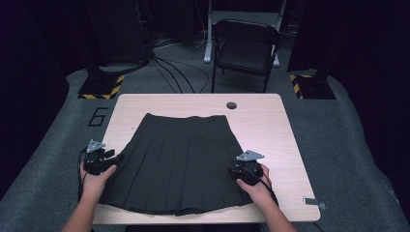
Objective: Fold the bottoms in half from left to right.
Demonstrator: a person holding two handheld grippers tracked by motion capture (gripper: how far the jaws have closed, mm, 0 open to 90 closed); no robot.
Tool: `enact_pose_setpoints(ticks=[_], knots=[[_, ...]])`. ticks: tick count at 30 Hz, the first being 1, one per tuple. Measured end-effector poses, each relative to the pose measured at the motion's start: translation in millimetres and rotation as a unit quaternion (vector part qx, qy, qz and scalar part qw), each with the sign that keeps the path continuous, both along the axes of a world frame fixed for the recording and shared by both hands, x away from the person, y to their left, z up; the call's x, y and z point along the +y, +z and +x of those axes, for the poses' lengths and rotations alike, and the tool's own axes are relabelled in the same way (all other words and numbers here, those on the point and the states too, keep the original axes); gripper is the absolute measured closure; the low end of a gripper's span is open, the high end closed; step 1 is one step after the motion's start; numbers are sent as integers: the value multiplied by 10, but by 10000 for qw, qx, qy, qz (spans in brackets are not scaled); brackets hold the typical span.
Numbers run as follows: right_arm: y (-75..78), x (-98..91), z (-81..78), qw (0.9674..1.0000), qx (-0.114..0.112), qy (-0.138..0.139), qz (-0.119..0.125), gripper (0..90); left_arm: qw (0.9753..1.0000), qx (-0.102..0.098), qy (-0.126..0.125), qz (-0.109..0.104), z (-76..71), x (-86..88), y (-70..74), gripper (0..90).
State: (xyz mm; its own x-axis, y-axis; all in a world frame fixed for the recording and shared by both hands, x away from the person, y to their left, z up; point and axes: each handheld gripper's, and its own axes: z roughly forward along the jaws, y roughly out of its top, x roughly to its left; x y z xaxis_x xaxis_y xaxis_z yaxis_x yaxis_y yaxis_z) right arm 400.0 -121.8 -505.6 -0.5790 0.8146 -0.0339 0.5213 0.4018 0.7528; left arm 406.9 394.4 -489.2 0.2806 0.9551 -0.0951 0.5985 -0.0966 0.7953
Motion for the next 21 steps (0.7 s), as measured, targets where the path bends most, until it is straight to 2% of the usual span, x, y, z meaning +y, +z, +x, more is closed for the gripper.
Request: enact_pose_setpoints(ticks=[5,6,10,11,13,14,16,17,19,21], knots=[[7,-18,2,9999,45,16,133,532,10000,1,93,-13,-1,72,-3,516],[5,-23,10,9998,82,86,160,535,9999,42,109,1,-3,95,1,517],[0,-29,15,9999,102,68,104,539,9997,98,241,-35,-3,170,-27,513],[-4,-27,15,9998,108,57,130,539,9996,54,272,-22,5,184,-46,510],[-6,-29,17,9999,108,46,126,539,9996,125,254,-3,12,216,-63,502],[-5,-31,17,9998,127,44,110,539,9996,77,286,-12,20,222,-83,499],[-11,-28,12,9998,154,5,144,539,9995,198,236,44,24,245,-89,496],[-12,-27,10,9997,177,-10,156,539,9995,173,270,-4,33,237,-108,493],[-17,-28,14,9997,183,2,148,537,9995,269,181,59,43,236,-124,487],[-25,-26,16,9997,156,-27,165,535,9996,239,150,36,61,206,-158,476]])
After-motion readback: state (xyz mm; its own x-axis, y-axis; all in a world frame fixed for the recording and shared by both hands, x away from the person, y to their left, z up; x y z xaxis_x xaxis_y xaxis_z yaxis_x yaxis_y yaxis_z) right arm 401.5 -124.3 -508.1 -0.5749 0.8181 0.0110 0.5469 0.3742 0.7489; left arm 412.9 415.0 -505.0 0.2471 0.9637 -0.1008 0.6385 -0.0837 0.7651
